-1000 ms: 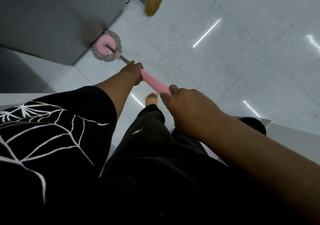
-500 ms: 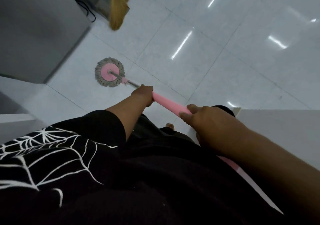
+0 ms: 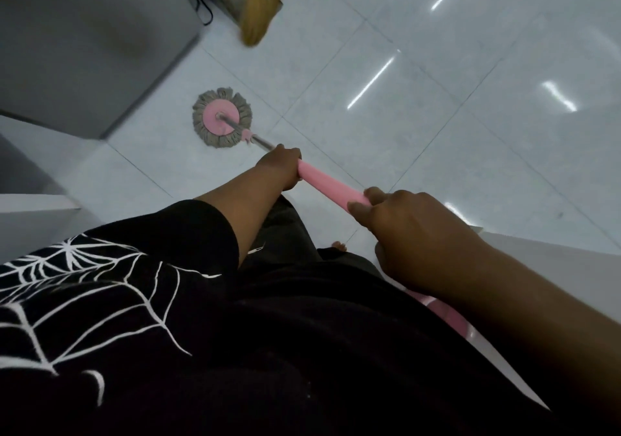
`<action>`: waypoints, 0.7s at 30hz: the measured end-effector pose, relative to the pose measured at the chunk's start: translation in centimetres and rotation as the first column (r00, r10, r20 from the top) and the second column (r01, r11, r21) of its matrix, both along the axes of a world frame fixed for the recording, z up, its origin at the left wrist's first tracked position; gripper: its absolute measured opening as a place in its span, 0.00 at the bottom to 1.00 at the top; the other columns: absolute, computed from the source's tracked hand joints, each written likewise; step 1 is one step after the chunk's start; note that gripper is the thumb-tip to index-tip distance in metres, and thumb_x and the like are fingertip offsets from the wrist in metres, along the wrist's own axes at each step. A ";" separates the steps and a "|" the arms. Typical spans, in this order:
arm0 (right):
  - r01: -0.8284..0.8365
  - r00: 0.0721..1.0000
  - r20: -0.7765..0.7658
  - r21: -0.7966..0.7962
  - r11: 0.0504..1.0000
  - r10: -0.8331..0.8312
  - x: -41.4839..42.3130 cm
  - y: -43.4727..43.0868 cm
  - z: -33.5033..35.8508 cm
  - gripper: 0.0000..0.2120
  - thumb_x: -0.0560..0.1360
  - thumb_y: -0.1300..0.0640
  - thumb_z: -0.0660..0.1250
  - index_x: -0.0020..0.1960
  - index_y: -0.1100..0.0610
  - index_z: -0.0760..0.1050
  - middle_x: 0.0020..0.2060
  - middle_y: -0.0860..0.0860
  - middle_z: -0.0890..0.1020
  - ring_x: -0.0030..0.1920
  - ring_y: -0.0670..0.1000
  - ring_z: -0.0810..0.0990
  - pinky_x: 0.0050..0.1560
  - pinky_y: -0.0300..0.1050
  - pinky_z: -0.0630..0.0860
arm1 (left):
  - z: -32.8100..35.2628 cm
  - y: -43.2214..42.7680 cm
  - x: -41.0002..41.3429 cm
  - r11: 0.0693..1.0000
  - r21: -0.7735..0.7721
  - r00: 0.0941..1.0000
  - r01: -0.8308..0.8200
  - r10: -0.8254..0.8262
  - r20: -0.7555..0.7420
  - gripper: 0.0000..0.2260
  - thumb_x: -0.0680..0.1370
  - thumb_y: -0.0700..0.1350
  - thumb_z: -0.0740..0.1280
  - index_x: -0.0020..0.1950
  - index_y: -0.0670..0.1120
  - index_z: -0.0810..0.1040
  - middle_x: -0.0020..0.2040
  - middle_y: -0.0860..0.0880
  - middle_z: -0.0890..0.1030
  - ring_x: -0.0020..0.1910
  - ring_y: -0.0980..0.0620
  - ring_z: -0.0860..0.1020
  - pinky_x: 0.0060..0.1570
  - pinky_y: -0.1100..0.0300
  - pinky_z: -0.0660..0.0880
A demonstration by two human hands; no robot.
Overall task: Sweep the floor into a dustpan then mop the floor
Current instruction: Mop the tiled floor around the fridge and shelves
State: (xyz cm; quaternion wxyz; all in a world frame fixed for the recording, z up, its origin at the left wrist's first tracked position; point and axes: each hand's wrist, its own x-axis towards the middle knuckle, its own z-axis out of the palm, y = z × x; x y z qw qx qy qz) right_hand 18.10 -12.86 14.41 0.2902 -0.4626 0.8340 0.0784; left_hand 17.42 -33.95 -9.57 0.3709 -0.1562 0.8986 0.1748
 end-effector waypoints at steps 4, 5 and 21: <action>-0.021 1.000 0.012 0.010 1.000 0.021 -2.2 -5.5 -0.4 0.23 0.70 0.60 0.65 0.65 0.55 0.70 0.45 0.52 0.76 0.28 0.50 0.66 0.25 0.38 0.49 | -0.4 -5.7 -2.1 0.999 0.014 0.999 -0.036 0.036 -0.006 0.18 0.76 0.43 0.67 0.65 0.47 0.70 0.65 0.42 0.68 0.58 0.41 0.76 0.49 0.53 0.71; -0.022 1.000 0.018 0.005 1.000 0.022 -2.9 -7.3 -0.7 0.23 0.70 0.59 0.66 0.65 0.55 0.70 0.45 0.52 0.75 0.27 0.48 0.63 0.26 0.38 0.49 | -0.5 -7.5 -2.6 0.999 0.008 0.999 -0.049 0.049 -0.005 0.18 0.76 0.43 0.67 0.65 0.47 0.70 0.66 0.42 0.68 0.58 0.41 0.76 0.51 0.52 0.72; 0.001 0.999 0.050 -0.091 0.996 0.004 -11.8 -21.1 -4.3 0.17 0.74 0.61 0.61 0.62 0.56 0.71 0.46 0.52 0.75 0.32 0.51 0.70 0.33 0.43 0.67 | -1.6 -22.0 -10.7 0.993 -0.113 0.998 -0.037 0.043 0.048 0.19 0.76 0.39 0.67 0.66 0.46 0.70 0.67 0.41 0.68 0.58 0.40 0.76 0.51 0.48 0.74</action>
